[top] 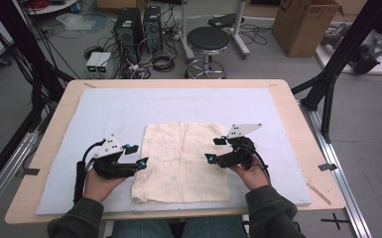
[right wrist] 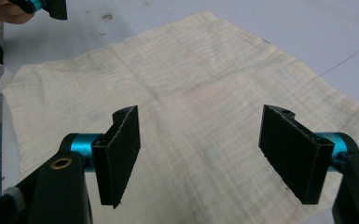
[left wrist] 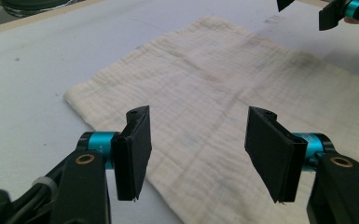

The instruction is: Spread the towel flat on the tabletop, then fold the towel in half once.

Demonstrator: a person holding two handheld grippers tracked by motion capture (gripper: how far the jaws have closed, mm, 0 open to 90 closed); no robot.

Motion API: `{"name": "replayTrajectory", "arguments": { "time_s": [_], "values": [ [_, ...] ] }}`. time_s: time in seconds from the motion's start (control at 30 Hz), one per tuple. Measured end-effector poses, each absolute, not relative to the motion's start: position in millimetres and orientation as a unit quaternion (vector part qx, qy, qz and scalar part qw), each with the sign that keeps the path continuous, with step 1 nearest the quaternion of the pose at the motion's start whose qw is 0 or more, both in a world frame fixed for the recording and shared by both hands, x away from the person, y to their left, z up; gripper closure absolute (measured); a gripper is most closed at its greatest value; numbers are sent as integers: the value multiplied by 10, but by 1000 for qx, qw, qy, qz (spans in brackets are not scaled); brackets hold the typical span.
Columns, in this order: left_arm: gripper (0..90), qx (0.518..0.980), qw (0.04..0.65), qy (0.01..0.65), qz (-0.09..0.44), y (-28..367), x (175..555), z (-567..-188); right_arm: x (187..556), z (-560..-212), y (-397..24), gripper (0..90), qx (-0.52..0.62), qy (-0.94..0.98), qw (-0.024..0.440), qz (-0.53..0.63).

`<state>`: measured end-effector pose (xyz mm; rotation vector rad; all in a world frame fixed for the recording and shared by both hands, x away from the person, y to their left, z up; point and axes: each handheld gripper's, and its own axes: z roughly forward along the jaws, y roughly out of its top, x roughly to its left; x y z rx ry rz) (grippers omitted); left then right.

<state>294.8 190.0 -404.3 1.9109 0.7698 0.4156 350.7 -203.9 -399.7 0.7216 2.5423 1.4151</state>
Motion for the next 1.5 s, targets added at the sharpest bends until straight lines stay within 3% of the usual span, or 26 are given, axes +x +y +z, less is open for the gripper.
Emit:
{"name": "replayTrajectory", "arguments": {
  "time_s": [0.6,1.0,1.2,1.5],
  "values": [
    [412,795,486,323,168,1901,3021,-4056,3559,-4011,-2008,288,241,848,68,467],
    [419,799,471,341,151,1828,3325,-4022,3835,-3990,-2075,293,274,847,64,451],
    [440,788,474,364,151,1853,3554,-3978,4038,-3939,-2122,333,295,849,67,434],
    [491,774,451,408,176,1872,3908,-4051,4395,-3878,-2170,473,331,844,82,413]
  ]
}}
